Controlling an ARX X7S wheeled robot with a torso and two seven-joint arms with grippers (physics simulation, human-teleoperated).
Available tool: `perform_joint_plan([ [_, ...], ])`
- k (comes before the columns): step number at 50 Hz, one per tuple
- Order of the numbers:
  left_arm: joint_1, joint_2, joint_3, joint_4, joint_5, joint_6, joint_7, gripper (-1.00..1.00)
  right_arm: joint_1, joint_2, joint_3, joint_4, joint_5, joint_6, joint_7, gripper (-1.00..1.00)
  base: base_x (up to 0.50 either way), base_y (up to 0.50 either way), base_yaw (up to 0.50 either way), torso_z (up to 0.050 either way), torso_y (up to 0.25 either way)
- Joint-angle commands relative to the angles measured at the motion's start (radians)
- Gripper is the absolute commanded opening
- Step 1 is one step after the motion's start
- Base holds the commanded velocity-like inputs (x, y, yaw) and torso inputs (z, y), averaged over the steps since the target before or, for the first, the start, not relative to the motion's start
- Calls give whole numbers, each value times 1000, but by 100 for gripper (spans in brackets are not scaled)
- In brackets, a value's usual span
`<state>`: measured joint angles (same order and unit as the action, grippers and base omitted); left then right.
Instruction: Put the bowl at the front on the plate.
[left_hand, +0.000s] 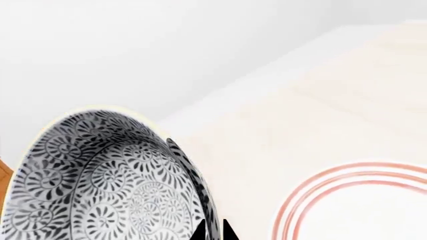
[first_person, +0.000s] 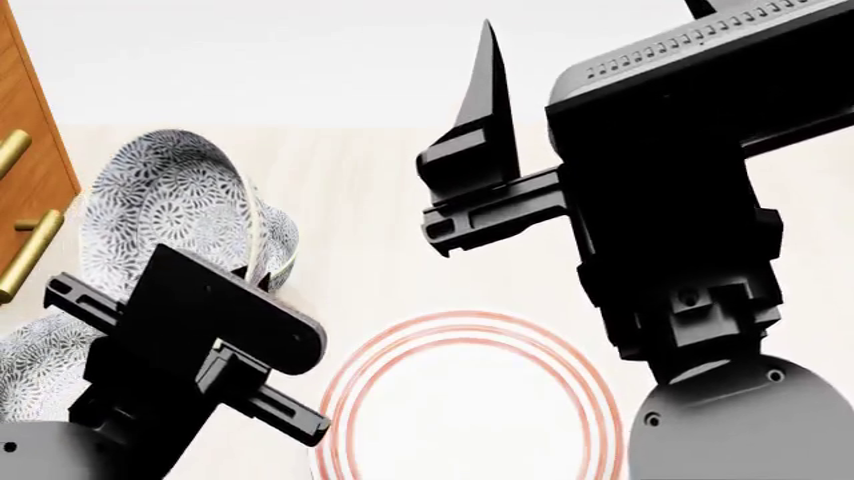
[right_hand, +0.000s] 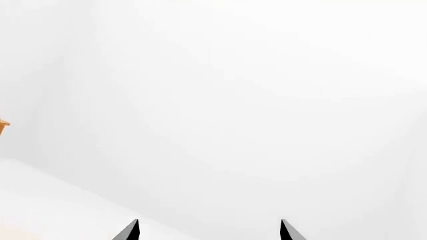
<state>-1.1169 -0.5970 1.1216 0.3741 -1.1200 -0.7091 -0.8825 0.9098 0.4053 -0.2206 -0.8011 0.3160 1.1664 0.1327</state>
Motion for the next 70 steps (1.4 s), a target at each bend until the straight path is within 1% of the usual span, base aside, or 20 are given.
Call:
perform_joint_plan([
  [1, -39, 28, 28, -33, 64, -8, 57, -100, 4, 0, 12, 4, -1, -31, 3, 100, 0, 0, 0, 0, 0],
  [23, -142, 99, 91, -130, 129, -48, 200, -100, 38, 11, 46, -56, 19, -15, 5, 100, 0, 0, 0, 0, 0],
  [31, -171, 132, 101, -204, 134, -57, 255, -100, 36, 15, 50, -64, 23, -17, 6, 100, 0, 0, 0, 0, 1],
  [39, -200, 173, 134, -277, 172, -54, 321, -100, 51, 16, 42, -62, 25, -20, 5, 100, 0, 0, 0, 0, 0],
  [53, -244, 231, 214, -402, 264, -16, 463, -100, 76, 21, 39, -80, 33, -16, 5, 100, 0, 0, 0, 0, 1],
  [63, -259, 285, 241, -505, 295, 15, 549, -100, 83, 20, 43, -78, 35, -40, 4, 100, 0, 0, 0, 0, 0],
  [70, -265, 314, 283, -554, 333, 42, 615, -100, 92, 22, 39, -71, 38, -43, 2, 100, 0, 0, 0, 0, 1],
])
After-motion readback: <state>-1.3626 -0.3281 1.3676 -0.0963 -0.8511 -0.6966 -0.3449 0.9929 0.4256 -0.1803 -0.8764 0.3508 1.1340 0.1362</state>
